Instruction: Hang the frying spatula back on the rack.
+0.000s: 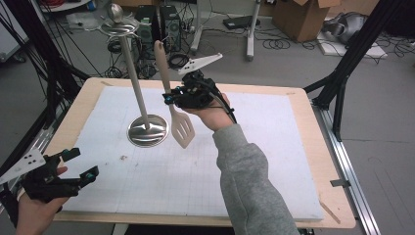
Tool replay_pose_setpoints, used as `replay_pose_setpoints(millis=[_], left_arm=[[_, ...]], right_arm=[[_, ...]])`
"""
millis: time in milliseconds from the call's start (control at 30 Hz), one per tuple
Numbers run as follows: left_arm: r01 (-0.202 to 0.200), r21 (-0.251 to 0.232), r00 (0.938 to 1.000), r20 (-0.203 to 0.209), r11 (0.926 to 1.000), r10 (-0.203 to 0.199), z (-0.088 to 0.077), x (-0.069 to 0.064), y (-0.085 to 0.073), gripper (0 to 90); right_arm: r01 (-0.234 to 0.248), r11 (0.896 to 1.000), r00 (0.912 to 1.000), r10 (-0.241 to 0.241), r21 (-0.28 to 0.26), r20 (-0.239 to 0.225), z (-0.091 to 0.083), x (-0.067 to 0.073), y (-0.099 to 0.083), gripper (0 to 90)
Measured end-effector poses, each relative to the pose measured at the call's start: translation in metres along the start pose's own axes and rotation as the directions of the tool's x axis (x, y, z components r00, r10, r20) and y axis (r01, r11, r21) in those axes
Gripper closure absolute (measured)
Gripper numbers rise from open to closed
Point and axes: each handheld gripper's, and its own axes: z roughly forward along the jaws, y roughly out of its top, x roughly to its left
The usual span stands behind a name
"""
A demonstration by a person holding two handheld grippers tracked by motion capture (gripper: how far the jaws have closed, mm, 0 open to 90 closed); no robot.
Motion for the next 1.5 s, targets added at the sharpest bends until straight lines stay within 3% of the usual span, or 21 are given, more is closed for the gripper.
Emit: replay_pose_setpoints(millis=[500, 1500], left_arm=[[-0.003, 0.0, 0.9997, -0.023, 1.0, 0.003, -0.006, -0.003, -0.003, 2.3], [-0.01, 0.009, 0.9998, -0.016, 0.9999, 0.01, -0.003, -0.007, -0.004, 2.3]], right_arm=[[-0.004, 1.0, 1.0, 0.004, 0.019, -0.008, 0.014, -0.001, 0.015, 77.4], [-0.01, 0.998, 0.9999, 0.011, 0.067, -0.009, 0.036, 0.001, 0.032, 77.4]])
